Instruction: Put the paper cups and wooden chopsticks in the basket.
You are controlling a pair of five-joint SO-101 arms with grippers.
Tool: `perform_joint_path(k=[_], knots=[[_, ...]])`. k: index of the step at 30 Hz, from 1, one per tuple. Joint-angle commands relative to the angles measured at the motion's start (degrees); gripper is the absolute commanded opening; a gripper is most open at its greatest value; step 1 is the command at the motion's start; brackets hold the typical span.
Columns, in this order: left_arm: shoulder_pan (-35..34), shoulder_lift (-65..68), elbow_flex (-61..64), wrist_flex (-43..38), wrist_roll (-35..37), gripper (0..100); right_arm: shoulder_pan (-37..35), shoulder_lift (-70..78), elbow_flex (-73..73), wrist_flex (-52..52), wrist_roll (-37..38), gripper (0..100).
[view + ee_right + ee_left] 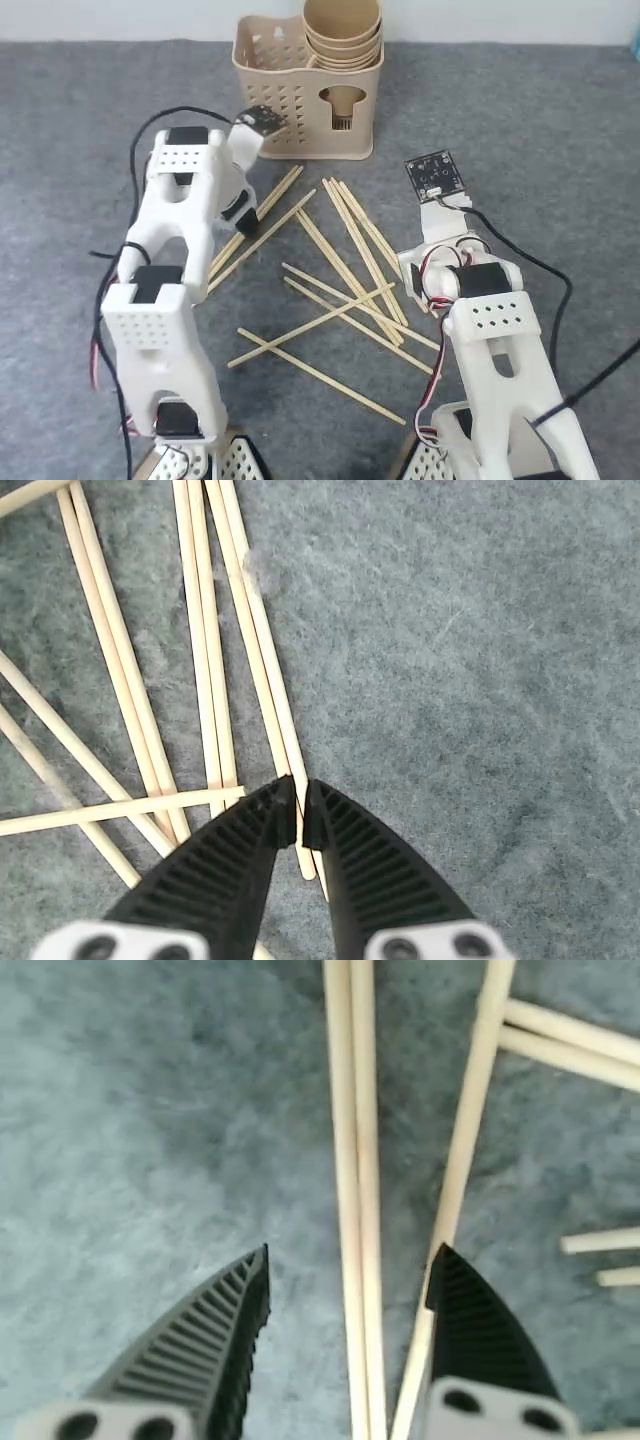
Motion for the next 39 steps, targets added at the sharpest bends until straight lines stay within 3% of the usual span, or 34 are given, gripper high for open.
perform_joint_path(k=[1, 8, 13, 28, 32, 39], knots=[[0.9, 2.6, -0.7, -1.0, -0.9, 24, 0.8, -1.8, -0.1, -1.3, 1.7, 4.2], [0.9, 5.6, -3.9, 2.2, -0.8, 22, 0.8, -1.8, -0.1, -1.3, 1.7, 4.2], [1.9, 7.1, -4.1, 2.3, -0.6, 0, 0.8, -2.0, -0.1, -1.3, 1.8, 4.2], [2.4, 5.5, -6.7, 15.6, 1.8, 1, 1.7, -2.1, -0.1, -1.4, 1.8, 4.2], [2.4, 0.2, -9.6, 20.2, 3.3, 1, 1.7, -2.1, -0.1, -1.4, 1.8, 4.2], [2.4, -11.2, -9.9, 20.9, 6.1, 1, 1.7, -2.2, -0.1, -1.4, 1.8, 4.2]])
